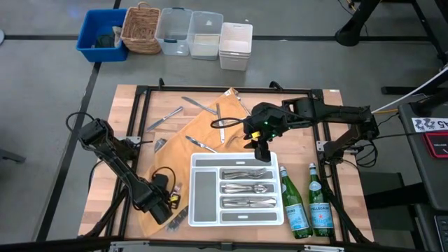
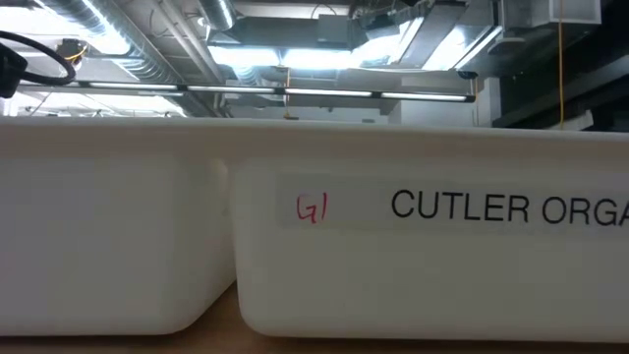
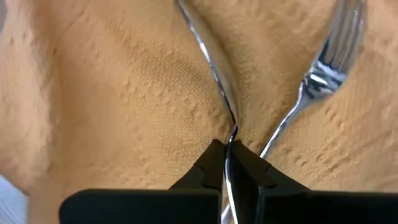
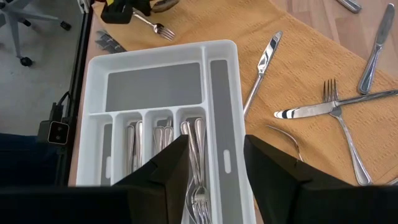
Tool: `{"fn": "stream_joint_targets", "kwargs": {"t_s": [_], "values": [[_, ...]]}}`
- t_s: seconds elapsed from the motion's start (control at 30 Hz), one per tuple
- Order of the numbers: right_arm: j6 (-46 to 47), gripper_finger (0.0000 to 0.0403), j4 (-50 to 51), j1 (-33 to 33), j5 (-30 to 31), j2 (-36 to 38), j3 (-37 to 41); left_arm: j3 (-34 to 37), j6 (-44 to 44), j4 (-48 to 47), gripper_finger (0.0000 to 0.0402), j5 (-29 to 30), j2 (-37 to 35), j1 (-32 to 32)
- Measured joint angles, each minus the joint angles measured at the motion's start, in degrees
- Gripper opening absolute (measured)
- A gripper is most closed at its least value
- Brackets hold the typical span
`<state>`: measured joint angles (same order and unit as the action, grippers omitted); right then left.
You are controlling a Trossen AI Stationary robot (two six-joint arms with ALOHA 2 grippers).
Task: Sort silverware
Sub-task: Put the silver spoon into the white silverware tray
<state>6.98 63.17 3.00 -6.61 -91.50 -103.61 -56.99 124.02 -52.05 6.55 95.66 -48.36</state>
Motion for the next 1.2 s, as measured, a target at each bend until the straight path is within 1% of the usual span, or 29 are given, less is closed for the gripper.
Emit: {"fn": "stream_joint_targets", "kwargs": {"t_s": [0.23, 0.43, 0.6, 0.67, 0.83, 0.93, 1.03, 1.2], "values": [[0.0, 0.0156, 0.0, 0.0, 0.0, 0.0, 0.0, 0.1, -5.8, 0.4, 0.0007, -0.5, 0.0, 0.0], [0.0, 0.0156, 0.0, 0.0, 0.0, 0.0, 0.0, 1.0, -6.9, 0.9, 0.0007, -0.6, 0.0, 0.0], [0.0, 0.0156, 0.0, 0.0, 0.0, 0.0, 0.0, 2.5, -12.4, 3.7, 0.0008, -0.6, -0.1, 0.0], [0.0, 0.0156, 0.0, 0.0, 0.0, 0.0, 0.0, 2.8, -13.0, 4.7, 0.0016, -0.6, -0.1, 0.0], [0.0, 0.0156, 0.0, 0.0, 0.0, 0.0, 0.0, 3.0, -11.7, 4.9, 0.0061, -0.6, -0.1, 0.0], [0.0, 0.0156, 0.0, 0.0, 0.0, 0.0, 0.0, 3.0, -11.0, 4.9, 0.0074, -0.7, -0.1, 0.0], [0.0, 0.0156, 0.0, 0.0, 0.0, 0.0, 0.0, 3.0, -10.0, 4.9, 0.0069, -0.7, -0.1, 0.0], [0.0, 0.0156, 0.0, 0.0, 0.0, 0.0, 0.0, 2.4, -9.9, 4.7, 0.0047, -0.7, -0.1, 0.0]]}}
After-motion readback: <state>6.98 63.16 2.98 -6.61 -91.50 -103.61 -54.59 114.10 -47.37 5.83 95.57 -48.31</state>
